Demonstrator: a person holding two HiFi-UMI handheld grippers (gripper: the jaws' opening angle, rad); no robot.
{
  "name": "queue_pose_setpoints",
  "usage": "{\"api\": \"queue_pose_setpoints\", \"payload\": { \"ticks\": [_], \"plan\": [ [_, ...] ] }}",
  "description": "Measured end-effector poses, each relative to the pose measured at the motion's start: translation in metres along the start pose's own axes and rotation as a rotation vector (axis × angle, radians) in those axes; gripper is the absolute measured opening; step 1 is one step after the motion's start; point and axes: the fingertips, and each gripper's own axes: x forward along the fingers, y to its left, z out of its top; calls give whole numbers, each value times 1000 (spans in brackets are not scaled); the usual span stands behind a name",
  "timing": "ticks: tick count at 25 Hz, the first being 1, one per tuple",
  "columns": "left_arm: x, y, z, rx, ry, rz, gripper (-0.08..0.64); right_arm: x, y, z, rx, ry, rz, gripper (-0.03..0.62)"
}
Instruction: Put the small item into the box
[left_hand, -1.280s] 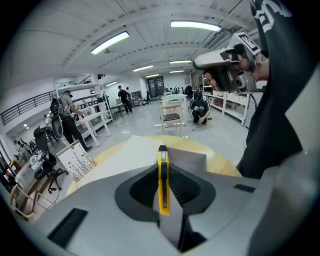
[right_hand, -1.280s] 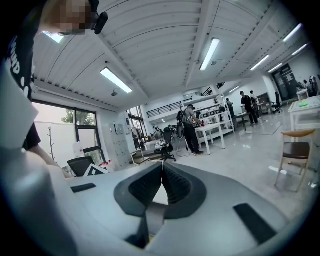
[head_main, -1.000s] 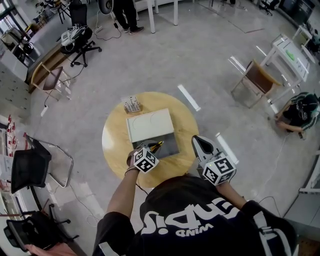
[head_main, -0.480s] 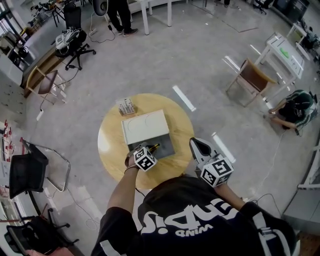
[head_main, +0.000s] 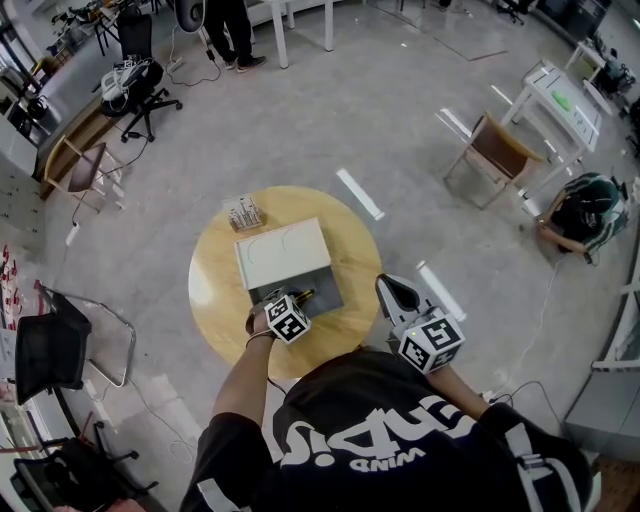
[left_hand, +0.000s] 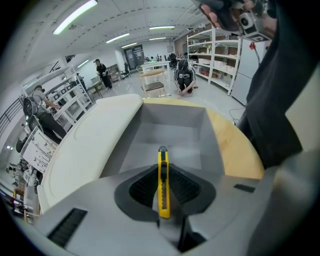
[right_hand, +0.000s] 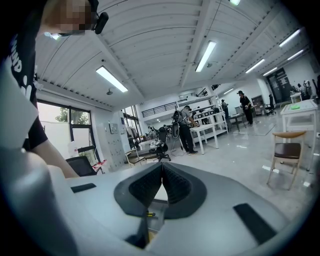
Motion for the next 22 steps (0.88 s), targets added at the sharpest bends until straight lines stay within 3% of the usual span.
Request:
{"api": "queue_pose_setpoints", "payload": {
  "ticks": [15,19,22],
  "plan": [
    [-2,1,1,-8,25,-2,83,-5,-2,0,1,6,-2,3],
    [-13,5,12,-17,-17,38,73,-3,-2,0,3,8,12,3],
    [-28,15,20,-49,-63,93,21,0,-2,-2,2,10,23,3]
  ]
}}
